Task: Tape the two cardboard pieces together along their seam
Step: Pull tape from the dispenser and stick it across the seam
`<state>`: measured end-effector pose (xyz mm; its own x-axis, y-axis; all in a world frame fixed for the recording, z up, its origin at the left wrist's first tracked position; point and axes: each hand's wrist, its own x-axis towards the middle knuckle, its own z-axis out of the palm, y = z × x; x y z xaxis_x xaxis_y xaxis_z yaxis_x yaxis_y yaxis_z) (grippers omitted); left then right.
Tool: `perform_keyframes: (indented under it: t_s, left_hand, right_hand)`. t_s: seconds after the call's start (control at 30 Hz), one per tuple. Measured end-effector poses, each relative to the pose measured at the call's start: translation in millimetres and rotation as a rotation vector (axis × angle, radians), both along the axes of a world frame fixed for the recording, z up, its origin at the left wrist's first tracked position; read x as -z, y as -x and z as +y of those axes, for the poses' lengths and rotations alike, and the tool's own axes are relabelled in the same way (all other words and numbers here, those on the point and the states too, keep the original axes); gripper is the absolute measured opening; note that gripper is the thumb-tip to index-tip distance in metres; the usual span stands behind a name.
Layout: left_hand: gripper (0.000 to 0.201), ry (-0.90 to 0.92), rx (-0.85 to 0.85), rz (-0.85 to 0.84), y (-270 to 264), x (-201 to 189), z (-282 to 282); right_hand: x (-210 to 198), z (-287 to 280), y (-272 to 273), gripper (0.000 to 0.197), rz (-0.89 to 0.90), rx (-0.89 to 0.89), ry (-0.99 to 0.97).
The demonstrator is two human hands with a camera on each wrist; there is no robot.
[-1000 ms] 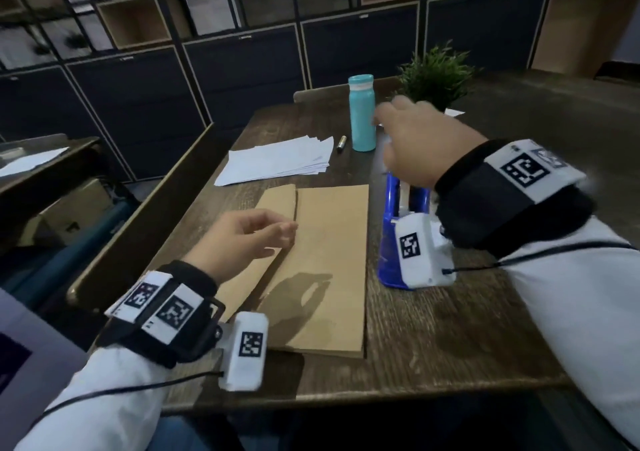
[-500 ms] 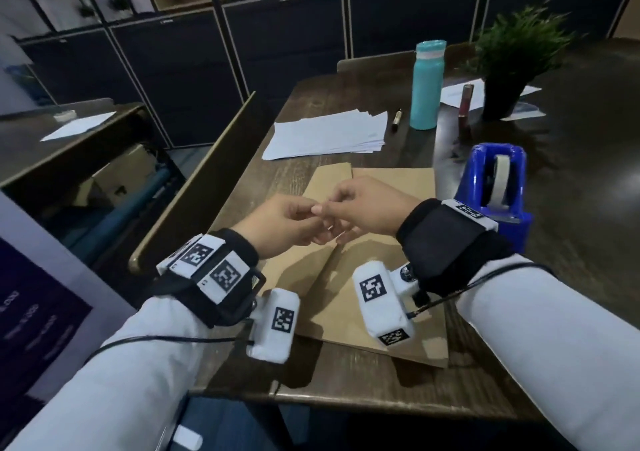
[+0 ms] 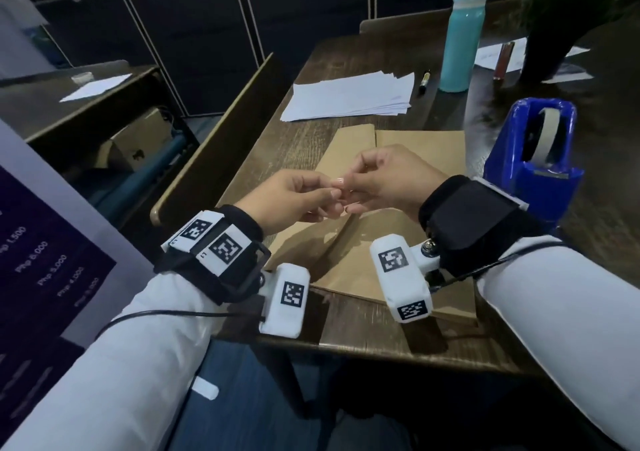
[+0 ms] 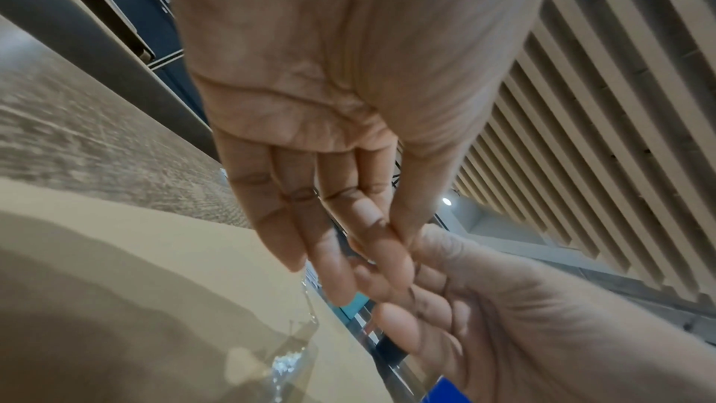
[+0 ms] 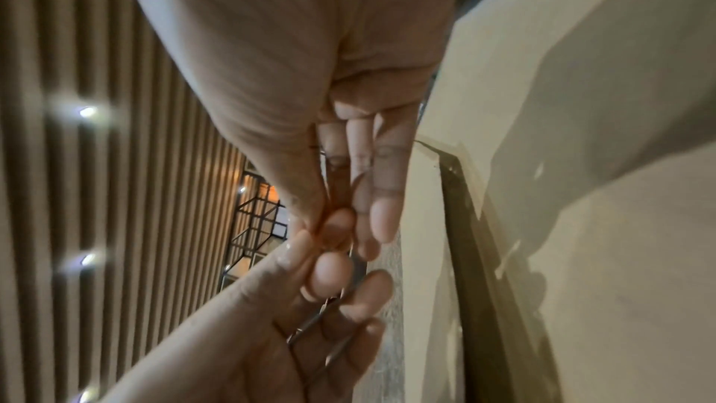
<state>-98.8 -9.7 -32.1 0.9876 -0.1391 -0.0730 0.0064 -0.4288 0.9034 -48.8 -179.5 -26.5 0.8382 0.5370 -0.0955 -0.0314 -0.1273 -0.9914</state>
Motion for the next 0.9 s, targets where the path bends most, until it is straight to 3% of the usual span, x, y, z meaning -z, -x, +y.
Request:
perform_keyframes:
  t_s: [0.2, 0.37, 0.5, 0.7, 0.9]
  left_hand:
    - [0.013, -0.03, -0.044, 0.018, 5.7, -8.3, 3.3]
    - [0.016, -0.074, -0.105, 0.096, 9.3, -11.0, -1.3]
    - [0.041, -0.421, -0.135, 0.098, 8.6, -6.9, 9.5]
    - [0.048, -0.832, 0.098, 0.228, 9.5, -4.7, 15.2]
    - [0.063, -1.01, 0.175, 0.21, 6.4, -2.1, 16.7]
  right_hand:
    - [-0.2, 9.1, 8.0, 0.026, -0.276, 0.06, 0.111]
    - [2.7, 8.9, 8.7, 0.02, -0.316, 0.052, 0.162]
    - [-2.3, 8.2, -0.1, 0.019, -0.228, 0.138, 0.062]
    - [7.1, 13.7, 0.6, 0.025, -0.16, 0.074, 0.088]
    - [11.8, 12.0, 3.0, 0.019, -0.117, 0.049, 0.105]
